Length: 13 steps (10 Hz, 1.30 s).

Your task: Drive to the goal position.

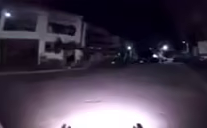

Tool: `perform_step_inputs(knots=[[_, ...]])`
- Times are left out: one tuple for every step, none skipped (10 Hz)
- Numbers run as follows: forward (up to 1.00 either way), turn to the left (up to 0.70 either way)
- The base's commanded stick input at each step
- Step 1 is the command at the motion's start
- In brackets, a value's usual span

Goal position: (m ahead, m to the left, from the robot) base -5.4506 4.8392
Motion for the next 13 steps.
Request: perform_step_inputs(knots=[[0.00,0.45],[0.00,0.45],[0.00,0.45],[0.00,0.45],[0.00,0.45],[0.00,0.45],[0.00,0.45],[0.00,0.45],[0.00,0.45],[0.00,0.45],[0.00,0.45],[0.00,0.45],[0.00,0.45]])
